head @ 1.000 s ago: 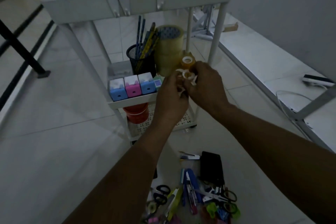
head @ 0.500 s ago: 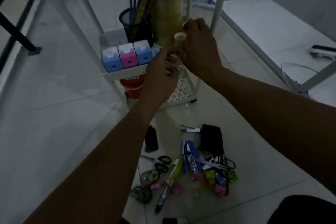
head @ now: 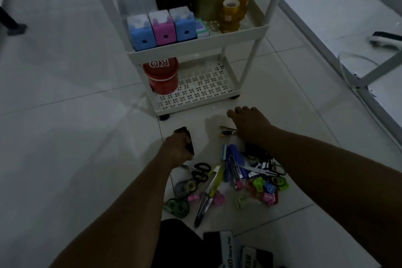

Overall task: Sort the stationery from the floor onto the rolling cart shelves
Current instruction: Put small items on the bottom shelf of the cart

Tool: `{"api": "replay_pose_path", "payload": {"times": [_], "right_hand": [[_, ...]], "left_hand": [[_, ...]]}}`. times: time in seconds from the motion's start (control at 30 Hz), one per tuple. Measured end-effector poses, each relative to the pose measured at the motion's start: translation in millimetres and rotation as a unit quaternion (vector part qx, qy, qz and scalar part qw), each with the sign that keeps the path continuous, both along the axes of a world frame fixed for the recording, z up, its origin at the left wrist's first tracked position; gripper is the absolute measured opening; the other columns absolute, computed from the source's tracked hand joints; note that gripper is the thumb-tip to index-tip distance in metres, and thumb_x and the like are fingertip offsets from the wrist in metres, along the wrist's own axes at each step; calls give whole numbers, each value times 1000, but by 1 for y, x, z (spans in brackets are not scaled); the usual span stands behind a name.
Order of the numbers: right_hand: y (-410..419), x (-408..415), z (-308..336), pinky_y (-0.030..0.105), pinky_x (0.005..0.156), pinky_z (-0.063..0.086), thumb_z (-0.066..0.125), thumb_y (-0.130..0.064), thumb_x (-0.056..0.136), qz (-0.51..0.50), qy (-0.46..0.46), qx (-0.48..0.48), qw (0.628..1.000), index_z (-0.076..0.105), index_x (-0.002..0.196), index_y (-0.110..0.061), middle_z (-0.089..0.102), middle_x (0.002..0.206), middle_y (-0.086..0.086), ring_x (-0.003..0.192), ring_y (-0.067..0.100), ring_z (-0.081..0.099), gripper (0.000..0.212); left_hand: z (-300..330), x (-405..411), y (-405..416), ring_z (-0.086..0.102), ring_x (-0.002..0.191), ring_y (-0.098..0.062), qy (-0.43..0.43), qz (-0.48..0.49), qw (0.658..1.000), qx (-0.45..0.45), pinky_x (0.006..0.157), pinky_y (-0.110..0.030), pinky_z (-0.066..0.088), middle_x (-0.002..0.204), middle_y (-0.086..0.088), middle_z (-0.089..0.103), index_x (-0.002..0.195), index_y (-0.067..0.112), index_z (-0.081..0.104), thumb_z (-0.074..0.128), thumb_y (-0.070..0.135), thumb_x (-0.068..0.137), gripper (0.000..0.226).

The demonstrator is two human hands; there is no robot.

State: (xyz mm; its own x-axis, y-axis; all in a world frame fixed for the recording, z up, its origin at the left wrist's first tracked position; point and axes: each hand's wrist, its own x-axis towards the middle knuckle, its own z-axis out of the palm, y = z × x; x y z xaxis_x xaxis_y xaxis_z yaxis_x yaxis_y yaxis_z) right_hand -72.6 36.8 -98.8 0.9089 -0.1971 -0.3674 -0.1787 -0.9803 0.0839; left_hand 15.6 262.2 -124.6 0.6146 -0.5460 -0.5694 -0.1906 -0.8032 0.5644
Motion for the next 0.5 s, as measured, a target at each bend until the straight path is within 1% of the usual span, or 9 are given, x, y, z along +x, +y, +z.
{"api": "replay_pose_path", "payload": {"times": [0.07, 0.1, 0.17, 0.23, 0.33, 0.4, 0.43, 0.47, 0.5], "right_hand": [[0, 0, -12, 44, 101, 35, 63, -18, 85, -31, 9, 6, 999, 30, 141, -18, 47, 133, 12, 120, 30, 47, 65], [0, 0, -18, 46, 104, 32, 62, -17, 85, -47, 17, 8, 999, 29, 142, -18, 46, 134, 12, 121, 31, 46, 65], [4, 0, -31, 56, 109, 25, 59, -18, 85, -94, 24, -3, 995, 26, 143, -17, 40, 138, 14, 127, 33, 39, 66], [7, -4, -41, 68, 107, 17, 57, -26, 87, -169, 23, -20, 985, 19, 146, -17, 28, 146, 17, 135, 39, 27, 71], [3, -14, -54, 78, 98, 13, 59, -49, 83, -324, 43, 20, 945, 5, 149, -21, 6, 154, 23, 141, 46, 8, 89], [-8, -22, -60, 76, 98, 20, 66, -49, 78, -423, 40, 94, 900, 0, 148, -21, 2, 152, 28, 139, 50, 8, 100], [-13, -25, -63, 69, 103, 26, 68, -45, 78, -452, 35, 134, 881, 0, 148, -18, 6, 149, 30, 136, 51, 15, 101], [-17, -28, -65, 59, 106, 32, 69, -41, 79, -464, 27, 166, 870, 4, 148, -15, 15, 146, 30, 133, 49, 24, 98], [-19, -31, -67, 48, 104, 37, 68, -38, 79, -466, 18, 183, 866, 11, 147, -11, 24, 142, 28, 128, 45, 34, 93]], "left_hand": [[-12, 3, 9, 46, 124, -26, -9, 39, 999, 8, 94, -24, 38, 136, -14, 46, 129, 7, 50, 81, 12, 72, 65], [-17, 7, 10, 46, 123, -26, -32, 66, 997, 13, 92, -25, 39, 134, -16, 45, 130, 8, 48, 81, 16, 72, 67], [-27, 12, 8, 46, 122, -29, -64, 120, 990, 28, 93, -28, 40, 133, -17, 45, 132, 9, 43, 80, 31, 72, 74], [-37, 13, 2, 42, 129, -33, -48, 163, 985, 43, 104, -38, 40, 141, -19, 39, 142, 6, 31, 77, 45, 73, 91], [-49, 9, -8, 43, 128, -35, 9, 177, 982, 57, 104, -46, 42, 144, -21, 37, 145, 3, 20, 75, 53, 73, 103], [-55, 7, -13, 45, 127, -35, 8, 157, 985, 71, 103, -46, 43, 142, -21, 39, 145, 1, 24, 73, 55, 75, 100], [-56, 7, -15, 46, 126, -34, 3, 146, 987, 70, 103, -45, 43, 140, -20, 42, 143, 1, 29, 72, 52, 77, 94], [-56, 8, -16, 49, 124, -32, 0, 137, 989, 56, 102, -43, 44, 136, -19, 47, 139, 1, 37, 72, 47, 79, 84], [-57, 8, -17, 52, 121, -31, 3, 130, 991, 32, 100, -40, 45, 132, -18, 52, 134, 2, 45, 72, 41, 81, 72]]}}
